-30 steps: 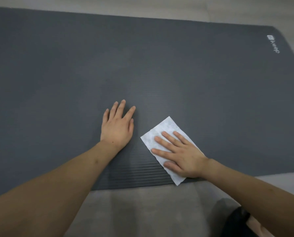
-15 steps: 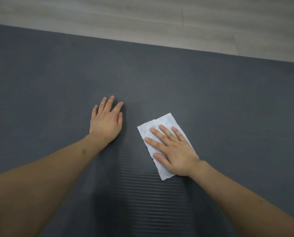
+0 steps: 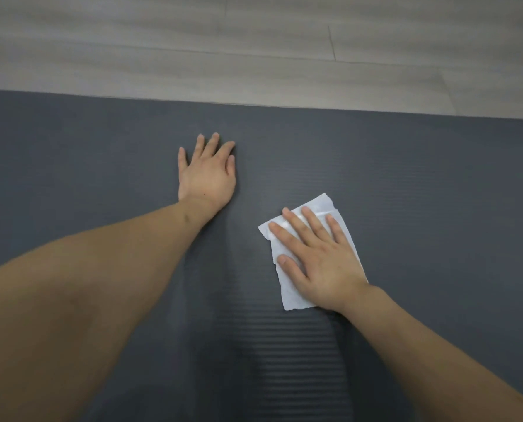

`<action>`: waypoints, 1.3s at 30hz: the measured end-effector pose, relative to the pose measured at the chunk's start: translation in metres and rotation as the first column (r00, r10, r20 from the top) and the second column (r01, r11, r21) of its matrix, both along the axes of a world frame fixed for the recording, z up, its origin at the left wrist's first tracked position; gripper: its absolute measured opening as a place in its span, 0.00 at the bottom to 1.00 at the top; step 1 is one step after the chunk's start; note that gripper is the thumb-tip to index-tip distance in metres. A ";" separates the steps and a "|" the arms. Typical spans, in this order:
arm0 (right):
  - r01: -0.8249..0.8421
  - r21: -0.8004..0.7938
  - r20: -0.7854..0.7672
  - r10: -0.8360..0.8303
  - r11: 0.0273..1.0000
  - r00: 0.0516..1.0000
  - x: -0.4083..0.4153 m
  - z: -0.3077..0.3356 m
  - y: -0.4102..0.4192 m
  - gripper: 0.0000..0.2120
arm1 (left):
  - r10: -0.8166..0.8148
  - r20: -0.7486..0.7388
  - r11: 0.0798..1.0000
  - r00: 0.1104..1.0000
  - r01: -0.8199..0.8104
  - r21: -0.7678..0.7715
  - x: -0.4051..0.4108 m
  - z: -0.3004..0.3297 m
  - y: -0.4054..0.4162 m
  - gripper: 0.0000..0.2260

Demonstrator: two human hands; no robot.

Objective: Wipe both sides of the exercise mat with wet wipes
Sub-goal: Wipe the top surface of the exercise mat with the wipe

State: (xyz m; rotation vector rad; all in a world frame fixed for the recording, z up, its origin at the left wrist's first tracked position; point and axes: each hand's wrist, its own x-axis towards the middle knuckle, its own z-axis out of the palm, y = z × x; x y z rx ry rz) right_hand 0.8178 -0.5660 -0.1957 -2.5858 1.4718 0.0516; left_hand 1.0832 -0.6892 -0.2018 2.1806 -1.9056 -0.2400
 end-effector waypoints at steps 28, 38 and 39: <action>0.328 -0.229 0.321 -0.247 0.916 0.914 0.005 0.022 -0.034 0.16 | 0.004 0.031 1.000 1.000 -0.005 0.030 -0.002 -0.001 -0.009 0.21; 0.364 -0.137 0.334 -0.303 0.921 0.892 0.017 0.019 -0.061 0.09 | 0.011 0.041 0.998 0.999 -0.014 0.064 -0.002 0.003 -0.009 0.21; 0.426 -0.079 0.365 -0.371 0.901 0.854 0.020 0.024 -0.072 0.08 | 0.011 0.043 0.998 0.999 -0.014 0.068 -0.002 0.003 -0.009 0.21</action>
